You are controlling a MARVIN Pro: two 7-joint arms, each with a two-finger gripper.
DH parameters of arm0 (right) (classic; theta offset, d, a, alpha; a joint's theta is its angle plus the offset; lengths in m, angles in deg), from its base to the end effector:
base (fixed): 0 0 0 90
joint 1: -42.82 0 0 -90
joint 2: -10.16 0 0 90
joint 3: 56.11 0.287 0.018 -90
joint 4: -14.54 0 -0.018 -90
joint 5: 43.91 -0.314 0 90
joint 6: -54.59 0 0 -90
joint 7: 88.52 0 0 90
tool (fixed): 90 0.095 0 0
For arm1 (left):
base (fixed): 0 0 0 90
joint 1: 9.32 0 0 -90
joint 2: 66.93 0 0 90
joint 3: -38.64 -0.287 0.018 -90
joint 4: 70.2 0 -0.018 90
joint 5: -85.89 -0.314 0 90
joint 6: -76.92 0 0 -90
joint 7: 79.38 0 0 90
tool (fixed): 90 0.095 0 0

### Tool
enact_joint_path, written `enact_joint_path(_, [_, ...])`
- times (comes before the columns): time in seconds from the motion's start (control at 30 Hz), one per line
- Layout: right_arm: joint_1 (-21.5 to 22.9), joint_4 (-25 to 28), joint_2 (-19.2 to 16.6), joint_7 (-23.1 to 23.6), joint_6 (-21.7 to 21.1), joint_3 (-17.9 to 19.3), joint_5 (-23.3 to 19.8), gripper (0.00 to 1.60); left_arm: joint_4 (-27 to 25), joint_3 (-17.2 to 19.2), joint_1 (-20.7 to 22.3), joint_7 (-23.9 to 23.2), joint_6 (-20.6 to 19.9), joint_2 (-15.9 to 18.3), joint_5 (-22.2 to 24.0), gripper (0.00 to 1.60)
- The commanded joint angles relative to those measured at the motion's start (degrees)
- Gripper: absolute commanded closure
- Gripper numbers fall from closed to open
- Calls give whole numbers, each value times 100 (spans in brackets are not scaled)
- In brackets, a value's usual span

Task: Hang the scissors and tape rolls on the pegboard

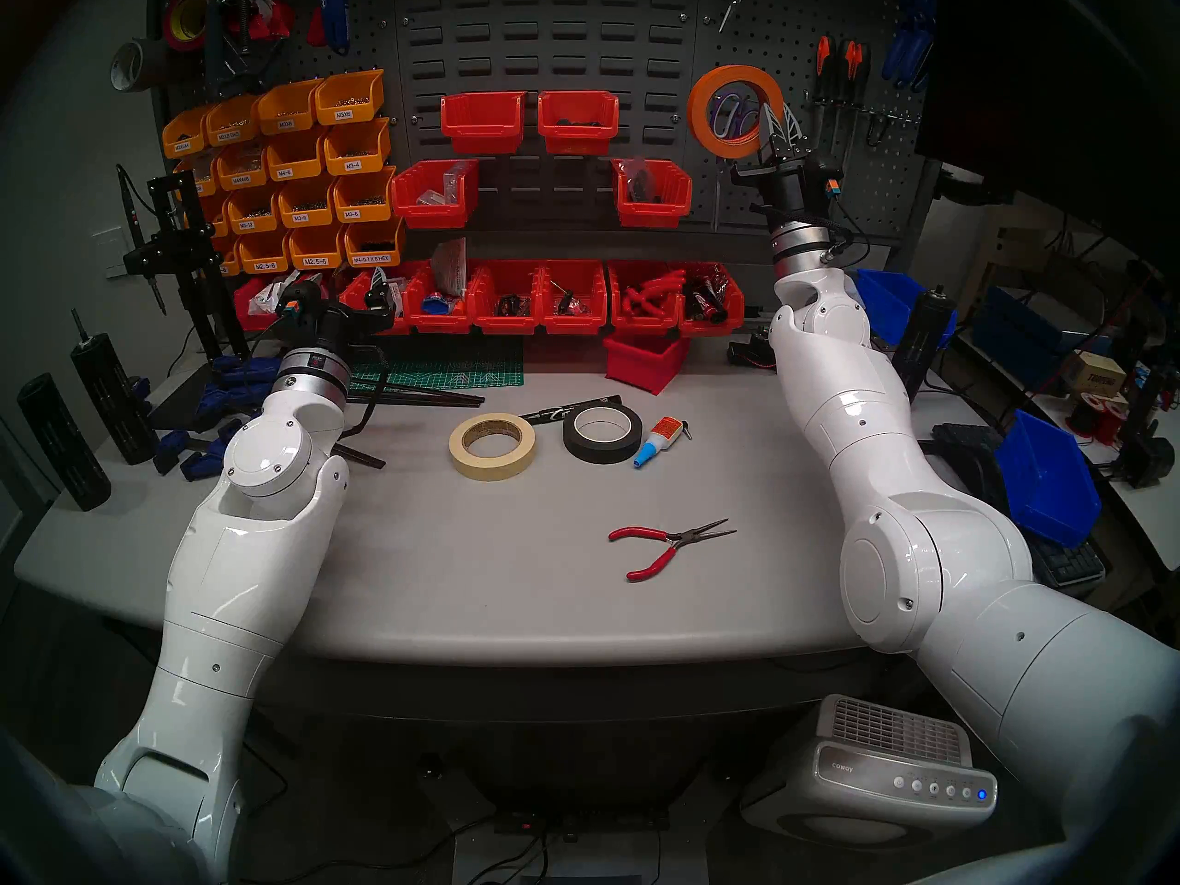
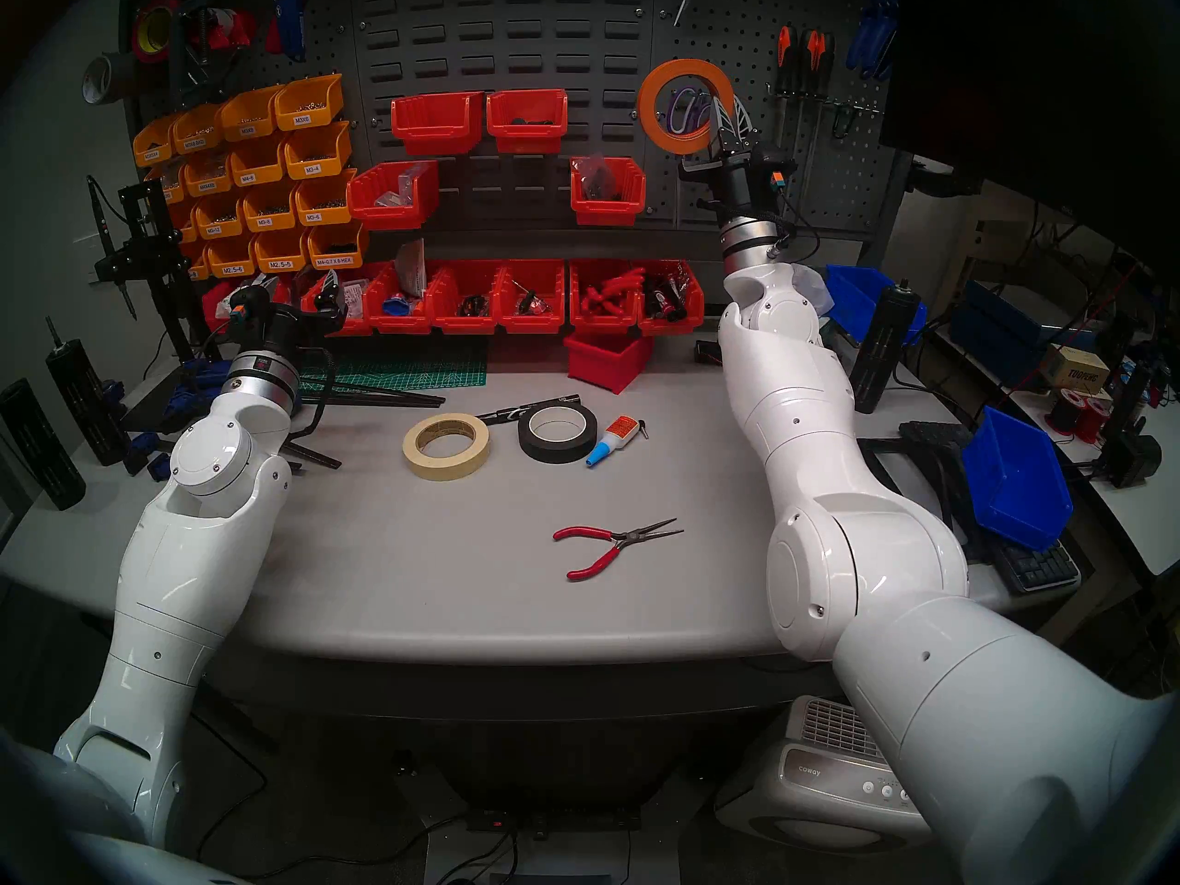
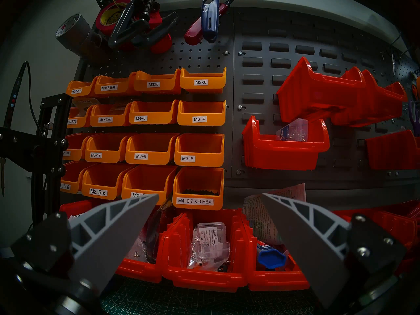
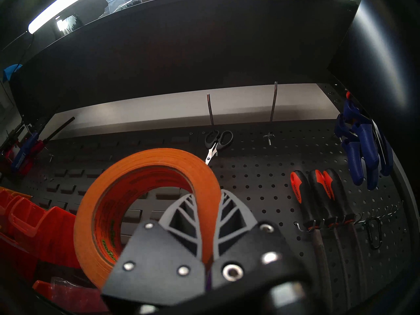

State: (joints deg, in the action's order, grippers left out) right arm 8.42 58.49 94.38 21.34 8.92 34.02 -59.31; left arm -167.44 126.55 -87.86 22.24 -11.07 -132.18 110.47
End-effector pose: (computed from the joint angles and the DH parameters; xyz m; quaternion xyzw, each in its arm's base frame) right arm 0.6102 -0.0390 -0.0338 -0.2965 -0.0593 -0.9509 0.0659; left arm 0.4629 0.1112 -0.1443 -0.5787 -0.0497 -0.8134 0.0313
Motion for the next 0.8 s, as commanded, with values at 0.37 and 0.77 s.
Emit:
enact_joint_path(0.37, [535,-66,1,-211,248,108,91,160,-173,51,204,-10,92,8,-2,0])
enact_joint_path(0.77, [676,-381,75,-470,287,174,242,160,-173,51,204,-10,92,8,-2,0])
